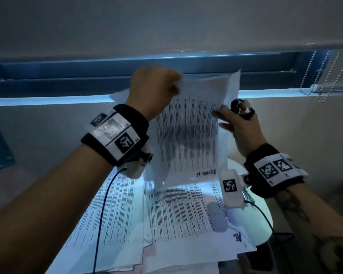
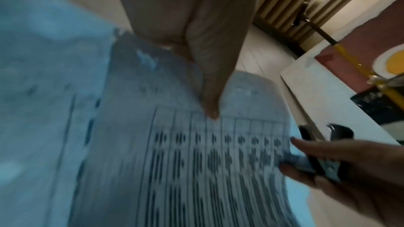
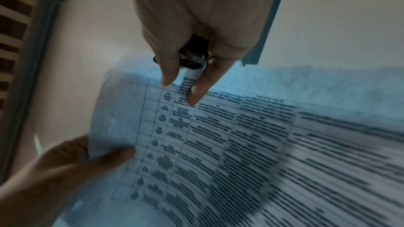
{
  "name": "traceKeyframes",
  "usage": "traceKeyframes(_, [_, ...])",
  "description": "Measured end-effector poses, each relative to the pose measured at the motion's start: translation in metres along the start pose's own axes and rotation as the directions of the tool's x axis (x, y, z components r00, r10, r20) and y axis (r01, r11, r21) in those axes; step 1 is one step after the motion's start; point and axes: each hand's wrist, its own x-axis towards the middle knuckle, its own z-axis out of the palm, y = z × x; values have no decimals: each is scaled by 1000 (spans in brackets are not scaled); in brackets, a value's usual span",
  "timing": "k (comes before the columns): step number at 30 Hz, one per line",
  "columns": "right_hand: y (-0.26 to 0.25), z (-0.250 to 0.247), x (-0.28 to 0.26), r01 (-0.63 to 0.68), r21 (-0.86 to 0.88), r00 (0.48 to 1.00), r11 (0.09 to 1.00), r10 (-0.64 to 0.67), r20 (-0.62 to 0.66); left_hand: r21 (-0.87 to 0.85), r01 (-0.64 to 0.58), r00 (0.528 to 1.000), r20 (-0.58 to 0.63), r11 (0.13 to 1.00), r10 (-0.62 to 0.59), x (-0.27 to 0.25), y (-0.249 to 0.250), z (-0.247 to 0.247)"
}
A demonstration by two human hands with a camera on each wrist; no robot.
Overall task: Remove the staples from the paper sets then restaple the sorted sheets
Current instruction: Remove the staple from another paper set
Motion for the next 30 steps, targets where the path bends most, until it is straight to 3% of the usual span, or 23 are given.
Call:
traceKeyframes(3, [-23,5,2,95,42,995,995,-96,21,66,-116,946,-298,991,130,0,8,-16])
traceKeyframes(6, [-36,-2,-14,131,54,989,990,-134,58,116,-238,894,-362,964,264,-11,13,-30])
traceKeyframes(8, [-29,-16,-35,83,28,990,996,-85,110,62,-352,892,-282,934,355,-27,13,-33])
traceKeyframes(10, [-9,-35,-59,-36,-35,983,999,42,182,-25,-455,886,-116,890,449,-51,14,-29])
traceKeyframes(12, [12,-50,-83,-169,-126,956,977,194,219,-114,-513,850,75,851,522,-74,15,-22])
traceKeyframes(15, [29,-64,-107,-256,-216,916,942,308,259,-203,-476,801,301,856,517,-98,17,-15])
traceKeyframes(18, [25,-63,-118,-247,-160,914,956,284,291,-122,-477,784,388,871,484,-108,22,-12])
traceKeyframes(20, [20,-56,-121,-258,-81,919,963,270,288,-89,-403,781,486,911,393,-110,30,-11])
traceKeyframes(22, [18,-47,-120,-269,-27,943,963,269,197,-120,-229,779,572,966,256,-107,33,-10])
traceKeyframes(23, [20,-45,-119,-274,-16,953,962,273,131,-141,-129,748,636,982,189,-104,32,-7])
traceKeyframes(27, [34,-42,-114,-302,-76,952,950,297,-70,-242,232,483,869,942,104,-105,9,7])
traceKeyframes(29, [41,-39,-115,-321,-116,946,940,314,-77,-300,388,389,911,872,140,-111,-2,11])
traceKeyframes(30, [45,-38,-116,-336,-118,941,935,328,-78,-316,432,366,917,845,156,-115,-4,14])
